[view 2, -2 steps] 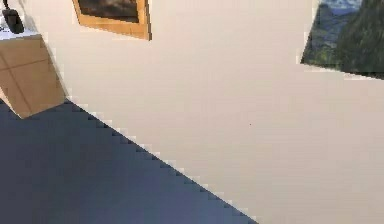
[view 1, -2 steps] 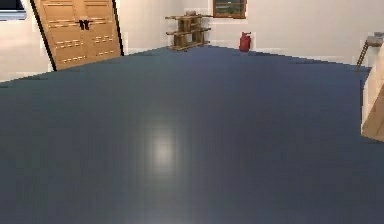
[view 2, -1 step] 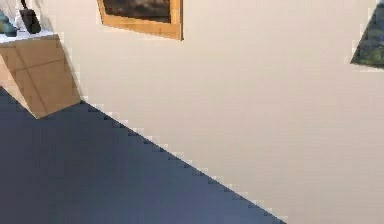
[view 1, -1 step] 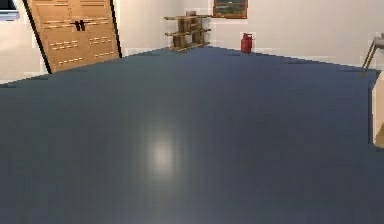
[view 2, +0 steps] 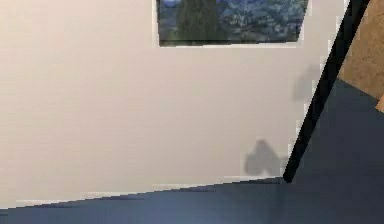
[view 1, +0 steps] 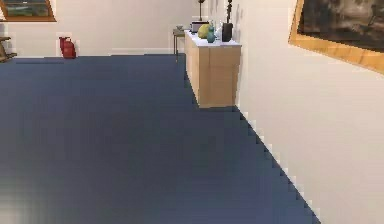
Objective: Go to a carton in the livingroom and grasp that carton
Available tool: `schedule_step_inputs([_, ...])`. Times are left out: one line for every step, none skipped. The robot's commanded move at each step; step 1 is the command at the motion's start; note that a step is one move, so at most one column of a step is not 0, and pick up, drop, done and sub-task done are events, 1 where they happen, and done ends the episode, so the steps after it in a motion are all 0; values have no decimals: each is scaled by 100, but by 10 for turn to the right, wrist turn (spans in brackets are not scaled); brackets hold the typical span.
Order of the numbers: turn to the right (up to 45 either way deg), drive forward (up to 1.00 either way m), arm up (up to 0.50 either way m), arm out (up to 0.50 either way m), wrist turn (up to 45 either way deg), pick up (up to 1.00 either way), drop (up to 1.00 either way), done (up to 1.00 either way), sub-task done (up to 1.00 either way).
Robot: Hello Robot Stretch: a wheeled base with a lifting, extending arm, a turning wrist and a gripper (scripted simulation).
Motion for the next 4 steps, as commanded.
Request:
schedule_step_inputs([360,0,0,0,0,0,0,0,0])
schedule_step_inputs([0,15,0,0,0,0,0,0,0])
schedule_step_inputs([-450,0,0,0,0,0,0,0,0])
schedule_step_inputs([-330,0,0,0,0,0,0,0,0])
